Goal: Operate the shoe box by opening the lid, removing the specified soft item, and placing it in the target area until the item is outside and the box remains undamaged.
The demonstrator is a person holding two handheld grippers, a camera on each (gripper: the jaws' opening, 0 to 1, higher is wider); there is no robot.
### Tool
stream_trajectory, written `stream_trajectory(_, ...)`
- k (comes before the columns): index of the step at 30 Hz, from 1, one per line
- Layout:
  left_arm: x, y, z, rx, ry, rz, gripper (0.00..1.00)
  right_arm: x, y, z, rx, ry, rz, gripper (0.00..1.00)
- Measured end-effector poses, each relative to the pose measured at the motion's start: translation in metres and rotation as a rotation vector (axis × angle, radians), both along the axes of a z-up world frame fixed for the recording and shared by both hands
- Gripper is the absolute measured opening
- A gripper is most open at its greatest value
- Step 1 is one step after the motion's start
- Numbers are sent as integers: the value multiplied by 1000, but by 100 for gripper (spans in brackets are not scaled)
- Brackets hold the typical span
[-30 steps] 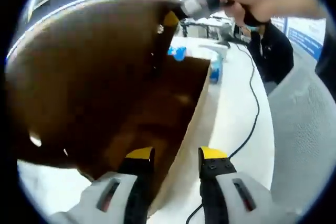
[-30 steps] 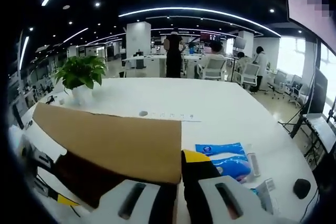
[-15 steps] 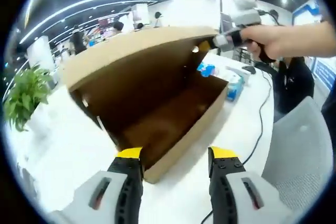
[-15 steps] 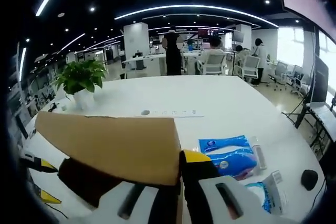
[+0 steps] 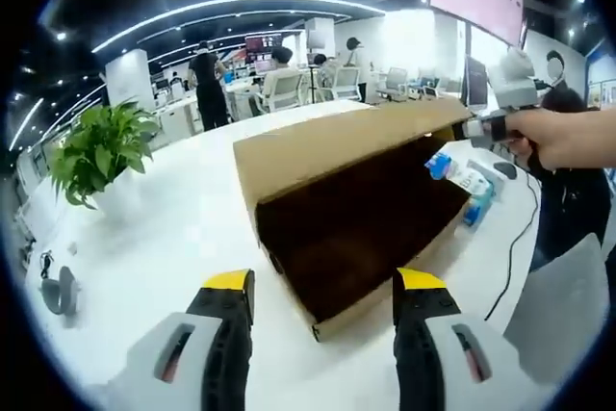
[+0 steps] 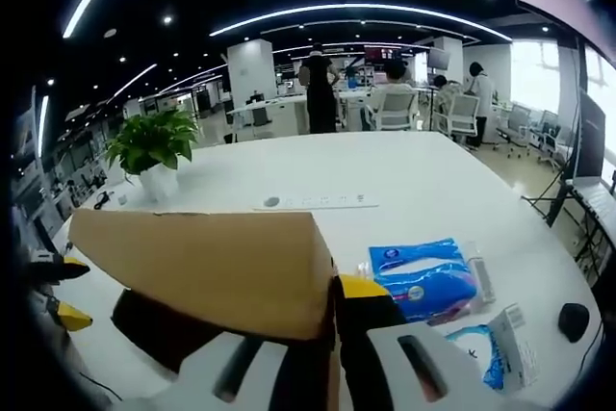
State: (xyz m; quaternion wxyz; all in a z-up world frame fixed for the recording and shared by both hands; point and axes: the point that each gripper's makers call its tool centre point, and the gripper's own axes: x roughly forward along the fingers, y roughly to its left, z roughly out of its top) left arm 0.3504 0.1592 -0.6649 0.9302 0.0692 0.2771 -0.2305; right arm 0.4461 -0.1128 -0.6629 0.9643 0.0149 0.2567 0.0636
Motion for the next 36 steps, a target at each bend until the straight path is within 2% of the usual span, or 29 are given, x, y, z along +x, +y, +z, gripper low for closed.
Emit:
stream_trajectory(3, 0, 3, 0, 19, -10, 18, 58, 0, 0, 0, 2, 5, 13, 1)
stream_trajectory(8, 6, 11, -2, 38, 7, 55, 57, -2, 2, 0, 7, 9, 19, 2)
stream_trajectory(13, 15, 12, 2, 17, -6, 80, 56, -4, 3, 0, -30, 5, 49, 2)
stream_trajectory(16, 22, 9, 5, 25, -18, 79, 56, -4, 2, 1, -36, 9, 62, 2)
stream_trajectory(19, 28, 9, 9, 32, -30, 85, 56, -6, 3, 4, -76, -6, 84, 4)
stream_trajectory(32, 39, 5, 18, 25, -57, 60, 54, -15, 7, 19, -107, -39, 136, 9)
stream_trajectory(36, 39, 1, 18, 43, -52, 19, 53, -19, 10, 19, -103, -33, 146, 12)
